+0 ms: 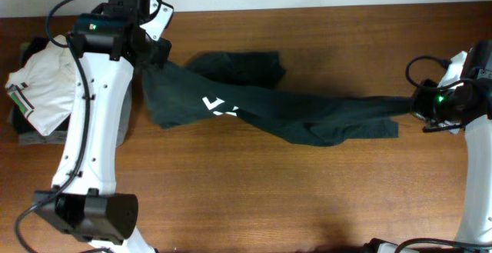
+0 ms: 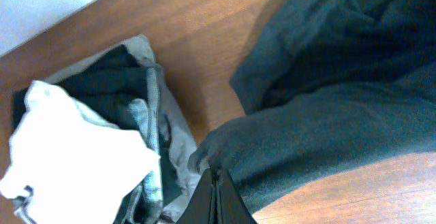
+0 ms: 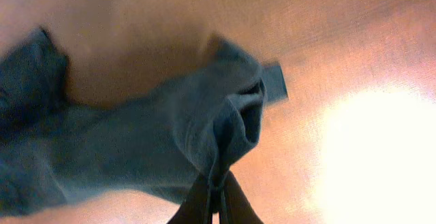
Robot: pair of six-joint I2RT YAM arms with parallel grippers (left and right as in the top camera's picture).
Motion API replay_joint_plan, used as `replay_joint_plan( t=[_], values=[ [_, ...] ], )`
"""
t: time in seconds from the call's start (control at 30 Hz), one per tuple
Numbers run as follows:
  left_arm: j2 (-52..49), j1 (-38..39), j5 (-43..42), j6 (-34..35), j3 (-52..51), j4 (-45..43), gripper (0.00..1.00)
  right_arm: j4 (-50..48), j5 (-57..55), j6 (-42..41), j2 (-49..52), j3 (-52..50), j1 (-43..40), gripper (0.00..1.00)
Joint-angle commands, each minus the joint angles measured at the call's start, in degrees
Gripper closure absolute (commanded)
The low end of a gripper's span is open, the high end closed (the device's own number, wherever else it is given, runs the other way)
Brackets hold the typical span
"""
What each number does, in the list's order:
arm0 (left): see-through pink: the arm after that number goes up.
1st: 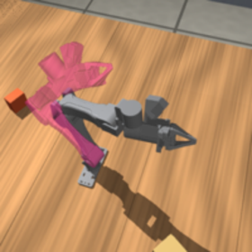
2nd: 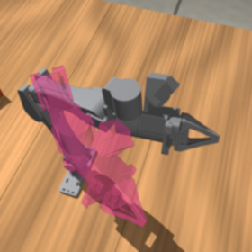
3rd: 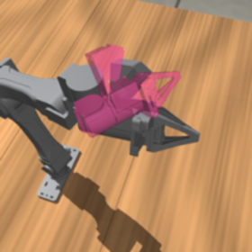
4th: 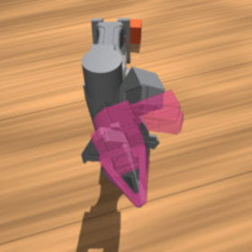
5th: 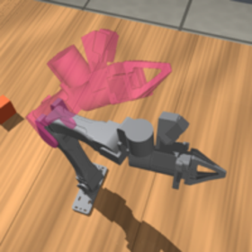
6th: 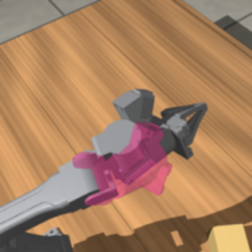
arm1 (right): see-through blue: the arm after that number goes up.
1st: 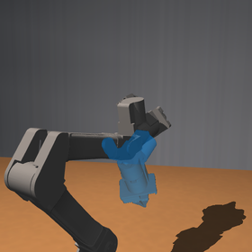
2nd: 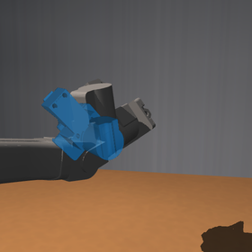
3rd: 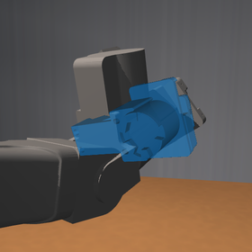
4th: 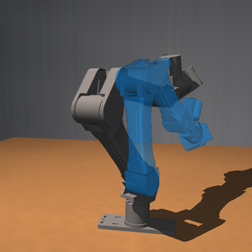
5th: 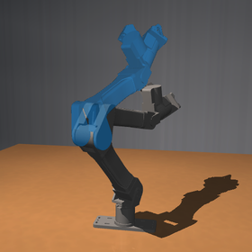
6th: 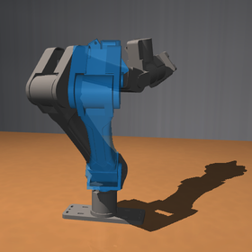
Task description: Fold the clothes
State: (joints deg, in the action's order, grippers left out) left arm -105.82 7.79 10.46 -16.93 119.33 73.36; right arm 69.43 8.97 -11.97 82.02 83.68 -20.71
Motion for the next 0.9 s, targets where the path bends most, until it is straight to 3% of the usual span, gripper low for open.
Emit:
replay_joint_plan(
  t=[0.0, 0.1, 0.17, 0.2, 0.27, 0.43, 0.53, 0.77, 0.87],
  values=[
    [7.21, -0.46, 2.89, -0.7, 0.09, -1.62, 1.0, 8.15, -2.16, -0.55, 2.14, 0.7, -0.2, 0.96],
    [7.82, -0.46, 2.89, -0.7, 0.07, -0.46, 1.0, 16.04, -2.19, 0.59, 3.23, -4.87, 1.62, 0.96],
    [7.82, -0.46, 2.93, -0.7, 0.07, -0.48, 1.0, 14.91, -2.19, 0.72, 3.23, -9.9, 2.4, 0.83],
    [7.82, -0.46, 2.93, -0.72, 0.07, -0.48, 1.0, 13.62, -2.19, 0.74, 3.23, -12.46, 2.38, 0.75],
    [7.82, -0.46, 4.42, -0.7, 0.07, -0.31, 1.0, 8.44, -2.19, 0.72, 3.28, -18.16, 2.34, 0.74],
    [7.82, -0.46, 4.37, -0.7, 0.07, -0.24, 1.0, -2.25, -1.46, 1.18, 3.34, -21.46, 2.34, 0.69],
    [7.82, -0.46, 4.35, -0.7, 0.07, -0.04, 1.0, -6.14, 10.14, 7.78, 3.58, -27.98, 2.45, 0.57],
    [7.82, -0.46, 4.33, -0.7, 0.07, -0.11, 1.0, -25.59, 15.56, 7.87, 3.58, -42.14, 2.45, 0.57],
    [7.82, -0.46, 3.91, -0.7, 0.07, -0.11, 1.0, -33.24, 15.61, 6.23, 3.61, -46.07, 2.45, 0.61]
  ],
)
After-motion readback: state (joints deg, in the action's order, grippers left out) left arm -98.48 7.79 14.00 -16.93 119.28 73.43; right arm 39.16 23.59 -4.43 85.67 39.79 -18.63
